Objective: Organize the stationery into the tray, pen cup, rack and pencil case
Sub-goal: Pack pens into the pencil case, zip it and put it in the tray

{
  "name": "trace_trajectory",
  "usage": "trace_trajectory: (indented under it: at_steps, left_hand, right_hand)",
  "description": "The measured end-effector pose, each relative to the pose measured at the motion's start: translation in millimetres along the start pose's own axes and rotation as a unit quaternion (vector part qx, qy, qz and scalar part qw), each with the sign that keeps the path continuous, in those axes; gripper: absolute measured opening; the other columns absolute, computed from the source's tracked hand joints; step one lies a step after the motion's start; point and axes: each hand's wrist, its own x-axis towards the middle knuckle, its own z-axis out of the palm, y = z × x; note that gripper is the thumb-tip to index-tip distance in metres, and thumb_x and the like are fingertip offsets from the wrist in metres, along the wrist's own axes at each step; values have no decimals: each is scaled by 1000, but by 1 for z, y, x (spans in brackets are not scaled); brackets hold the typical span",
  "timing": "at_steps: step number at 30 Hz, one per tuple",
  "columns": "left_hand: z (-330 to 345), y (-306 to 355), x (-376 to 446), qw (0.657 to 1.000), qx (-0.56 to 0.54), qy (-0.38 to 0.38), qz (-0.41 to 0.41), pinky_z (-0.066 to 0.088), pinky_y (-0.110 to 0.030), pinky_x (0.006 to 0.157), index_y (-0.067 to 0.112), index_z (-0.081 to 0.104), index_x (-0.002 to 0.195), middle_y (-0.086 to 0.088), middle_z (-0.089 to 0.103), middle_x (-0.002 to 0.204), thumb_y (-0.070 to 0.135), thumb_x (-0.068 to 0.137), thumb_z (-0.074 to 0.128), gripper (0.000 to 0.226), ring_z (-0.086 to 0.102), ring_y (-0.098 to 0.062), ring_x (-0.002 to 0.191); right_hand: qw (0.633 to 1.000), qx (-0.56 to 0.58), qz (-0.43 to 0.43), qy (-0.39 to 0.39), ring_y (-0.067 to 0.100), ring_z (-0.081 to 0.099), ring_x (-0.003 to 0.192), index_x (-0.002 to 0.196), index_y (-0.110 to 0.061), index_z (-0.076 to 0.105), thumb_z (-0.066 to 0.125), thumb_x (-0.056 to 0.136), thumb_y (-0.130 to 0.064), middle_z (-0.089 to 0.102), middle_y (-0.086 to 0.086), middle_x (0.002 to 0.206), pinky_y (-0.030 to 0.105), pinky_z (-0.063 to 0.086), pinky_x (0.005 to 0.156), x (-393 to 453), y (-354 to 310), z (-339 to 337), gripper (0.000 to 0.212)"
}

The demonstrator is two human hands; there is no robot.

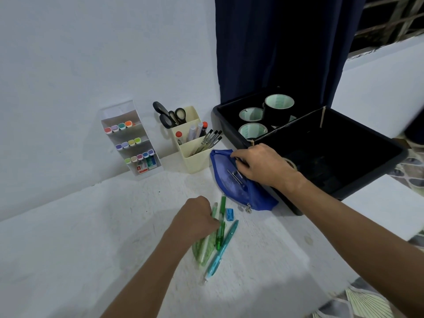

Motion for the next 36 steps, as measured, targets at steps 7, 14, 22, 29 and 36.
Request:
trace_trajectory:
  at_steps: [7, 14, 22, 29, 36]
  left_hand:
    - [-44, 23, 16, 984, -169, 64, -7, 59, -32, 57, -1, 69, 86, -13, 70, 68, 18, 81, 63, 20, 66, -24, 55]
    - [-43, 48, 60, 935, -351, 3, -51, 53, -25, 43, -1, 63, 80, -14, 61, 65, 5, 86, 59, 10, 59, -18, 42]
    - [-20, 57, 83, 896, -437, 58, -49, 57, -48, 81, 2, 56, 67, -17, 61, 72, -9, 81, 55, 18, 64, -27, 71]
    - [-22, 33, 80, 927, -367, 72, -40, 59, -49, 78, 5, 63, 71, -17, 64, 76, -5, 78, 57, 13, 65, -28, 69]
    - [-29, 19, 49, 986, -161, -21, -23, 57, -33, 63, 3, 69, 93, -17, 67, 78, 11, 82, 63, 14, 64, -25, 67]
  right_hand:
    - [999, 36, 27, 22, 26, 62, 78, 110, -19, 63, 45, 93, -24, 69, 7, 84, 36, 51, 66, -1, 0, -1, 25]
    - [999, 26, 27, 33, 27, 64, 80, 106, -16, 64, 45, 94, -26, 70, 8, 87, 37, 52, 67, -1, 0, -2, 25]
    - [999, 16, 11, 39, 24, 62, 73, 97, -15, 65, 46, 93, -23, 68, 6, 78, 30, 43, 61, -1, 0, -3, 21]
    - [999, 15, 14, 30, 25, 61, 72, 100, -16, 65, 46, 93, -24, 67, 7, 77, 29, 41, 60, 0, -1, -4, 23]
    - [1000, 16, 15, 22, 26, 63, 78, 109, -20, 65, 46, 93, -27, 68, 7, 83, 35, 51, 67, 0, 0, -4, 26]
